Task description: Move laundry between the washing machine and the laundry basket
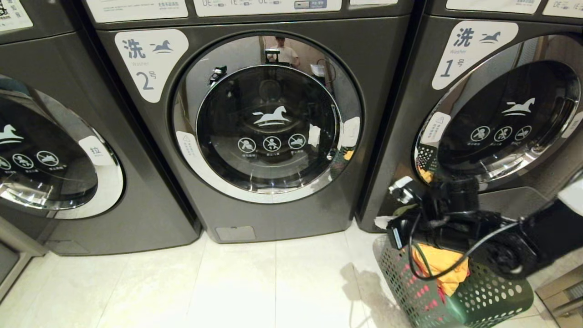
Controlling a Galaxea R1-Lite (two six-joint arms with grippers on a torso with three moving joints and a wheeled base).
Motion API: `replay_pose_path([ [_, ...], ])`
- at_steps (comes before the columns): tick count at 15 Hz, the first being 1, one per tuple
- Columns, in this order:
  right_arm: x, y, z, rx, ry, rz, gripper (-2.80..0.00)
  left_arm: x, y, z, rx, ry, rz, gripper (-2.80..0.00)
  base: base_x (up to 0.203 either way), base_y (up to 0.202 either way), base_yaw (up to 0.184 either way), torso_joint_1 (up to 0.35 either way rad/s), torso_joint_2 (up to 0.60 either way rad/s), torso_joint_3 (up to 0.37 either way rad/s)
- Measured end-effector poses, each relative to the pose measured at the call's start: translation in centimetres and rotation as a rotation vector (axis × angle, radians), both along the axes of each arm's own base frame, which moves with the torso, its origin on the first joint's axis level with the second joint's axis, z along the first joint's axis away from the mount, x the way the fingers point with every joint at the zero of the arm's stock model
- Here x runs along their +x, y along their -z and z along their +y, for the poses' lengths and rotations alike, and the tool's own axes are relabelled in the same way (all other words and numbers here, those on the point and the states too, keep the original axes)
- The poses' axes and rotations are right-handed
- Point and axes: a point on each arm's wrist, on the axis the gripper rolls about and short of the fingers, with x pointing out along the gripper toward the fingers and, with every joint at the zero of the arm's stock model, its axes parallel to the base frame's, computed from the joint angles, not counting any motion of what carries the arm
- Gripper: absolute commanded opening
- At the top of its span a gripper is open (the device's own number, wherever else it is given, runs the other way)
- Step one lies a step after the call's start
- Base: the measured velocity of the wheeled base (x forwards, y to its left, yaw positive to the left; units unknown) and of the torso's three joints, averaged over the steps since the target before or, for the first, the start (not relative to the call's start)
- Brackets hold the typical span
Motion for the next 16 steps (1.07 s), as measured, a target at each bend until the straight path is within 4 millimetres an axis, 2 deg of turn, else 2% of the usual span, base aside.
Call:
replay_pose_path([
  [3,-7.5,1.3,-2.0,-0.028,0.025,0.042,-2.80,1.1,2.5,-0.4,-0.082,0.003,0.071,-2.80,0.000,0.000,0.000,0.000,0.00,0.000],
  [6,-14.0,2.5,-4.0,-0.054,0.097,0.068,-2.80,2.9,6.0,-0.9,-0.149,0.012,0.106,-2.80,0.000,0.000,0.000,0.000,0.00,0.000],
  [8,-16.4,2.3,-4.9,-0.059,0.175,0.085,-2.80,3.9,7.5,-1.3,-0.183,0.057,0.071,-2.80,0.000,0.000,0.000,0.000,0.00,0.000],
  [13,-21.5,1.5,-6.4,-0.112,0.212,0.144,-2.80,4.4,8.3,-1.5,-0.212,0.134,0.057,-2.80,0.000,0.000,0.000,0.000,0.00,0.000],
  [16,-25.4,1.3,-7.4,-0.113,0.200,0.151,-2.80,4.4,8.5,-1.5,-0.192,0.143,0.066,-2.80,0.000,0.000,0.000,0.000,0.00,0.000],
])
